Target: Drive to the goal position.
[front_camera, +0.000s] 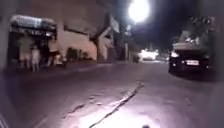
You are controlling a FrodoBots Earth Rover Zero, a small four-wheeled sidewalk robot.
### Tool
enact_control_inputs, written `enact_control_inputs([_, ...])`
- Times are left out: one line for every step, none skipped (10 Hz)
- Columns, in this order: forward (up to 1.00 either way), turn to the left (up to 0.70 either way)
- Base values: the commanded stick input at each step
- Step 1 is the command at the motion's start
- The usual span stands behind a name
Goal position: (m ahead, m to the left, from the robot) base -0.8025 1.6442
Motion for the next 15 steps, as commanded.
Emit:
enact_control_inputs([0.0,0.0])
enact_control_inputs([0.0,0.0])
enact_control_inputs([0.0,0.0])
enact_control_inputs([0.0,0.0])
enact_control_inputs([0.0,0.0])
enact_control_inputs([0.0,0.0])
enact_control_inputs([0.0,0.0])
enact_control_inputs([0.25,0.22])
enact_control_inputs([0.59,0.36])
enact_control_inputs([0.7,0.35])
enact_control_inputs([0.7,0.35])
enact_control_inputs([0.7,0.35])
enact_control_inputs([0.7,0.35])
enact_control_inputs([0.7,0.35])
enact_control_inputs([0.7,0.35])
